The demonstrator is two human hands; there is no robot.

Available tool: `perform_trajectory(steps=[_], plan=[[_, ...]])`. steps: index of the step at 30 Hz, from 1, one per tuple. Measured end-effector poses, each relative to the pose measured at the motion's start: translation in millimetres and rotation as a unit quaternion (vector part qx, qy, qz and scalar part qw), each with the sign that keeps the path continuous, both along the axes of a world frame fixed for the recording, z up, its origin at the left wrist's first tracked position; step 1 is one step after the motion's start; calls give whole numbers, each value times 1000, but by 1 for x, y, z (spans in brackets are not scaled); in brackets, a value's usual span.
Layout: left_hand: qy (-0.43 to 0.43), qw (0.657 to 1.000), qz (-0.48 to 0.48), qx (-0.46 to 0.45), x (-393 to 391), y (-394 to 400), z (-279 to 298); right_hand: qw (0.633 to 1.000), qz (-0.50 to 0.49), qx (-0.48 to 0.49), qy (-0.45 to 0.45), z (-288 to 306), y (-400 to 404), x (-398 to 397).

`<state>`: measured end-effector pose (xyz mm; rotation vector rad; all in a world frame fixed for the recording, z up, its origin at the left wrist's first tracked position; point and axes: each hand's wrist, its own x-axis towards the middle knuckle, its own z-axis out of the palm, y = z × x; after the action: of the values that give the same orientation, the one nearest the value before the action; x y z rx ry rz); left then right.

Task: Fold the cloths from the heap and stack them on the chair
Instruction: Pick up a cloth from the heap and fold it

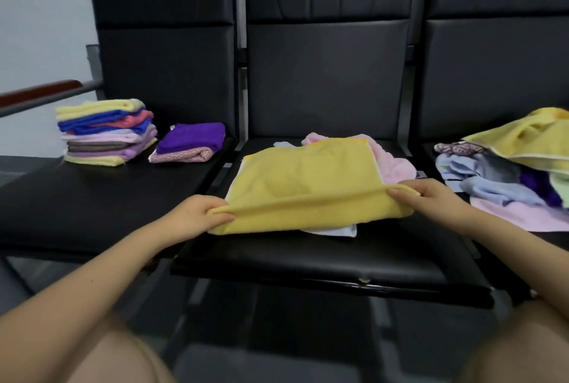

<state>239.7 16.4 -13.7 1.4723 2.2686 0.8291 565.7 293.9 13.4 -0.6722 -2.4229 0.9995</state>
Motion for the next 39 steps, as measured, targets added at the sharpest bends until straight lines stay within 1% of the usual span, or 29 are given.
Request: perform_trajectory(steps=[2,5,7,12,14,17,19,23,25,27,29,30,32,33,35,37,38,39], plan=[[-33,998,23,48,5,-13,4,1000,11,-2,5,3,-8,-1],[-42,996,34,72,19,-27,10,1000,19,-6,-3,2,-14,-1],[-48,994,46,91,27,-32,12,1000,5,-16,1,5,-18,-1],[-139,973,82,165,38,-33,19,997,-27,-63,23,15,-25,-3],[-153,965,105,187,36,-25,24,996,-37,-74,32,16,-22,-4],[-118,958,166,202,26,-4,28,994,-52,-82,41,14,-14,-12],[-95,953,196,209,17,16,28,995,-72,-62,34,8,-2,-20],[-84,954,216,189,13,56,23,993,-116,-13,-7,-12,24,-33],[-66,956,218,184,9,77,22,990,-141,-2,9,-17,32,-40],[-45,954,231,184,1,94,26,982,-181,-4,51,-15,39,-49],[-45,946,250,202,-11,109,31,972,-219,-6,86,-11,51,-62],[-51,940,261,216,-17,116,33,968,-233,0,90,-12,57,-69],[-63,931,279,225,-27,132,30,967,-247,18,60,-19,68,-80],[-64,933,286,210,-32,141,23,968,-247,27,30,-27,73,-84],[-41,946,292,132,-41,150,2,970,-235,45,-34,-43,74,-87],[25,961,273,38,-48,152,-19,971,-224,63,-54,-52,74,-88],[49,962,268,20,-51,152,-26,971,-223,70,-53,-55,75,-89],[60,962,264,22,-54,152,-28,971,-222,76,-49,-53,74,-88]])
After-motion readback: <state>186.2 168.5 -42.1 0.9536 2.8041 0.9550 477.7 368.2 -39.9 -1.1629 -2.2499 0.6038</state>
